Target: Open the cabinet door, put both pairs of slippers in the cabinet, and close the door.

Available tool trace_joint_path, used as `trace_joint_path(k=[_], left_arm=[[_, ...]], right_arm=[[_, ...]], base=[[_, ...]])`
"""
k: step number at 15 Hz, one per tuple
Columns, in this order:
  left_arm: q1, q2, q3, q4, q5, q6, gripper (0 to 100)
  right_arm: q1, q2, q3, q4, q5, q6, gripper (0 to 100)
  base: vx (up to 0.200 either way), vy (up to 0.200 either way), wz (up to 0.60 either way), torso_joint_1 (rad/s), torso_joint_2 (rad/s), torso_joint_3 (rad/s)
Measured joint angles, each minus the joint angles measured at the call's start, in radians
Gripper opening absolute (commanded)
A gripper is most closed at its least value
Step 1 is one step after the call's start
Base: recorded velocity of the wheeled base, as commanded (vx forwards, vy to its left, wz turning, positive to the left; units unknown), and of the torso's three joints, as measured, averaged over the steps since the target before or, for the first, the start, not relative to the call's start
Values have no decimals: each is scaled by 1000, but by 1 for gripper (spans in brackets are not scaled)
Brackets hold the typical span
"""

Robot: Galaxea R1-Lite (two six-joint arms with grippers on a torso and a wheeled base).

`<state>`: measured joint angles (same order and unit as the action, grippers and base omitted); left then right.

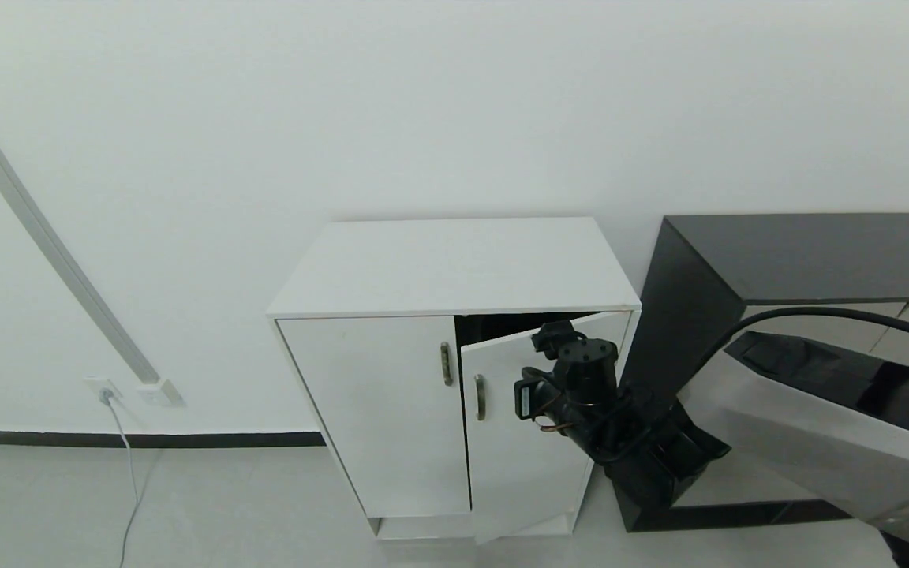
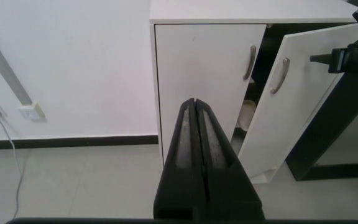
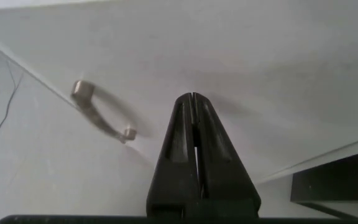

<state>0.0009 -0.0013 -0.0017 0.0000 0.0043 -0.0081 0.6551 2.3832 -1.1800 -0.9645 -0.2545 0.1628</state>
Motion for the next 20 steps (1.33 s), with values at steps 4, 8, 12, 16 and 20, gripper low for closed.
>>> trace_joint_path(k=[4,8,12,16,20], left_arm=[[0,0,0,0,0,0,0],[0,0,0,0,1,-1,0],[0,0,0,0,1,-1,0],[0,0,0,0,1,0,0],[0,0,0,0,1,0,0]], right_arm=[[-24,38,-67,8,0,-18,0],[-37,63,-116,26,0,-23,0],[-45,90,-166,27,0,-27,0],[-54,106,-197,34,0,-30,0],[-62,121,-224,40,0,-31,0]], base=[[0,0,0,0,0,0],[0,0,0,0,0,0],[0,0,0,0,0,0],[0,0,0,0,0,0],[0,0,0,0,0,0]])
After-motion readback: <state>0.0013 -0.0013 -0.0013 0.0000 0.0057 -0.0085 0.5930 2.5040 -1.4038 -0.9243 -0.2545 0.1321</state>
